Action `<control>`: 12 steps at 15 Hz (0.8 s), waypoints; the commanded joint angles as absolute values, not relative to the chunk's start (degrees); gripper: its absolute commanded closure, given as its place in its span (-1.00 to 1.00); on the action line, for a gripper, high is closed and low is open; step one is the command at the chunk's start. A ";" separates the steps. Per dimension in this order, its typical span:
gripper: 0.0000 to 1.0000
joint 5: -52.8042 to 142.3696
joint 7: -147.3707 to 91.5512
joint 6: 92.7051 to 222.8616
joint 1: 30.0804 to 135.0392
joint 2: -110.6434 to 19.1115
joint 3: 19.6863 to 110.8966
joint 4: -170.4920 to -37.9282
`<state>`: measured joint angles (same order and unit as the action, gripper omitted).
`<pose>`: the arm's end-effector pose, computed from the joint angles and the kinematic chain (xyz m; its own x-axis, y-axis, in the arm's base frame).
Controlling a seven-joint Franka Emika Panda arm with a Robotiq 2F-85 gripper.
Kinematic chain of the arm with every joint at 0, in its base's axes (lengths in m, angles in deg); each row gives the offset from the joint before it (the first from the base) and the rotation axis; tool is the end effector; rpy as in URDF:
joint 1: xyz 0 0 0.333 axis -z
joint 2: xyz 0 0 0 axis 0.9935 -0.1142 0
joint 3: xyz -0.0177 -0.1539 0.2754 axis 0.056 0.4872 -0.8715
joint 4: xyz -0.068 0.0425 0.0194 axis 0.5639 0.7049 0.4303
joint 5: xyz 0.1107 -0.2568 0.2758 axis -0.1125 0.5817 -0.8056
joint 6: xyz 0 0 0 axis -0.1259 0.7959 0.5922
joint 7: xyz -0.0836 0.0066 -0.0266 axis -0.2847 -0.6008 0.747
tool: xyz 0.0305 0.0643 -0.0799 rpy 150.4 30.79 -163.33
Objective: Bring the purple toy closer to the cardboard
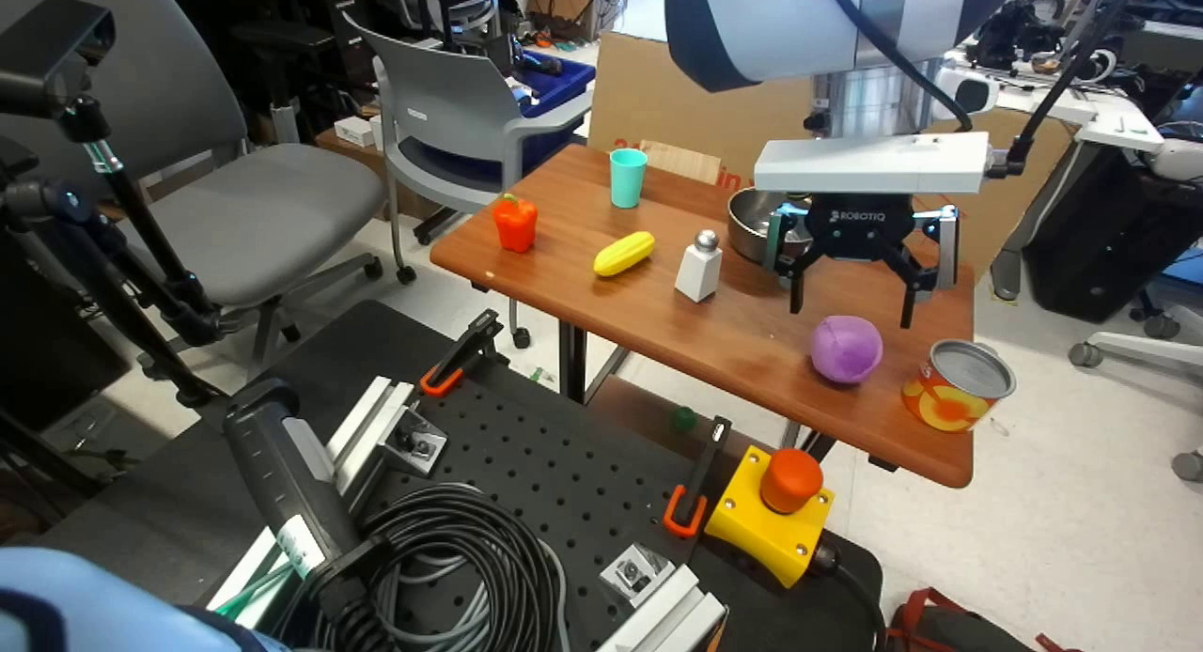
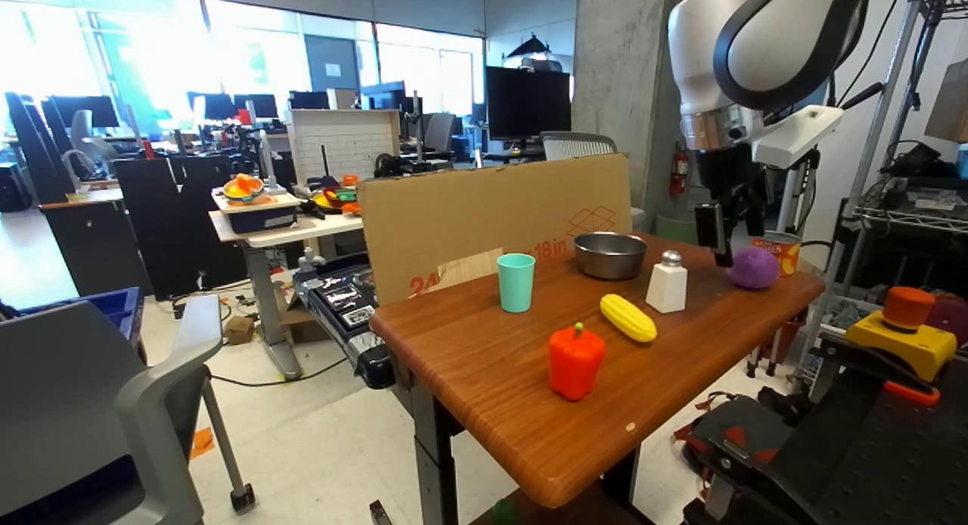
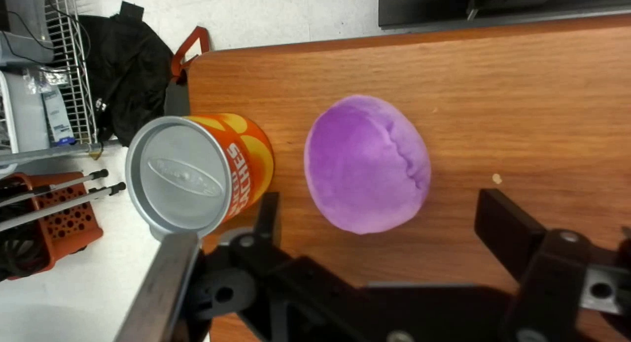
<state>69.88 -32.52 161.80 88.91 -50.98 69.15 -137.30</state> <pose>0.5270 -0.1283 0.2016 0.9868 -0.0193 -0.1608 0.0352 -0.9434 0.3298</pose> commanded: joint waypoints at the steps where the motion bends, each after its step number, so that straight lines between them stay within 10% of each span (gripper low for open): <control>1: -1.00 70.04 -30.90 157.10 86.78 -53.82 70.58 -134.12; 12: 0.72 69.58 -30.01 149.14 86.05 -54.33 70.66 -129.99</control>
<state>69.92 -31.40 150.47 86.45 -55.56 70.28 -131.16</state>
